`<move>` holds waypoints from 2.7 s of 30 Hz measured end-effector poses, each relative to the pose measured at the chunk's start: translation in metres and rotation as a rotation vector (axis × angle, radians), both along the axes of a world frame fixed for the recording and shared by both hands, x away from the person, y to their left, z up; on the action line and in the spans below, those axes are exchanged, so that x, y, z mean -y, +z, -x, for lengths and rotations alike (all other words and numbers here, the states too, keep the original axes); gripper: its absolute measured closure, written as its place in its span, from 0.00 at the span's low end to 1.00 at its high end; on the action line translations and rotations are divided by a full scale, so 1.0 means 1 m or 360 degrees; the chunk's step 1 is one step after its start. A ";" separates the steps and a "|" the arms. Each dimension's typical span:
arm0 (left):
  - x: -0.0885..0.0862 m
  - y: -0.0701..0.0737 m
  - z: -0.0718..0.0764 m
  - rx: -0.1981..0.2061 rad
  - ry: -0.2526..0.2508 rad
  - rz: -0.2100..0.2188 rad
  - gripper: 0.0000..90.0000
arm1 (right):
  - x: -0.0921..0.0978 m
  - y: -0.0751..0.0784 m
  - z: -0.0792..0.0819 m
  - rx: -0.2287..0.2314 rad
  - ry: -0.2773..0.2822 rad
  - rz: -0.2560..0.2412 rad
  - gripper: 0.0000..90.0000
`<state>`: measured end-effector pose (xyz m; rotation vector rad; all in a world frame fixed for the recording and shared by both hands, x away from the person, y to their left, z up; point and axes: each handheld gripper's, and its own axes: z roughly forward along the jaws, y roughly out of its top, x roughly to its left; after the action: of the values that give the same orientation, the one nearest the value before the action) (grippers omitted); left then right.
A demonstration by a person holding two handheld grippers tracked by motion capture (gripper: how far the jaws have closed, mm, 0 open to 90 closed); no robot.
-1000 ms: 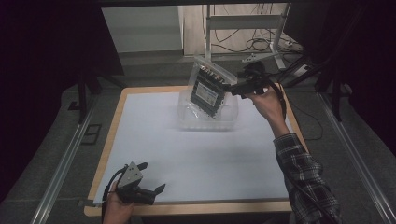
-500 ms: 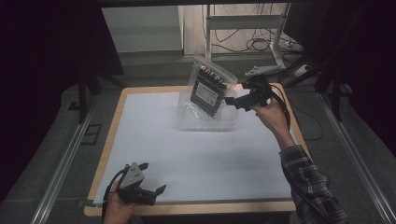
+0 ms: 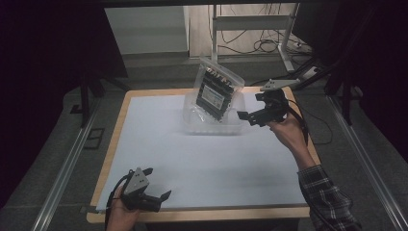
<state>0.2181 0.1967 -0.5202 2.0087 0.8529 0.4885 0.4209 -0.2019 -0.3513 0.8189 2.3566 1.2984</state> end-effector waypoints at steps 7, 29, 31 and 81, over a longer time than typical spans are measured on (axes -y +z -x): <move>0.001 0.000 0.000 -0.0002 -0.0005 -0.0012 0.01 | 0.006 -0.009 0.019 0.0016 -0.0015 0.0019 0.00; 0.002 -0.001 0.001 0.0033 -0.0014 -0.0029 0.00 | 0.015 -0.035 0.064 0.0075 0.0021 0.0075 0.00; 0.002 -0.001 0.001 0.0036 -0.0015 -0.0034 0.00 | 0.018 -0.039 0.068 0.0078 0.0028 0.0077 0.00; 0.005 -0.001 0.001 0.0025 -0.0021 -0.0055 0.00 | 0.111 -0.106 0.155 0.0009 -0.0254 0.0034 0.00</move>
<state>0.2174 0.1920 -0.5214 2.0382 0.8262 0.5136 0.2657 -0.3130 -0.4573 0.9735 2.2450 1.2067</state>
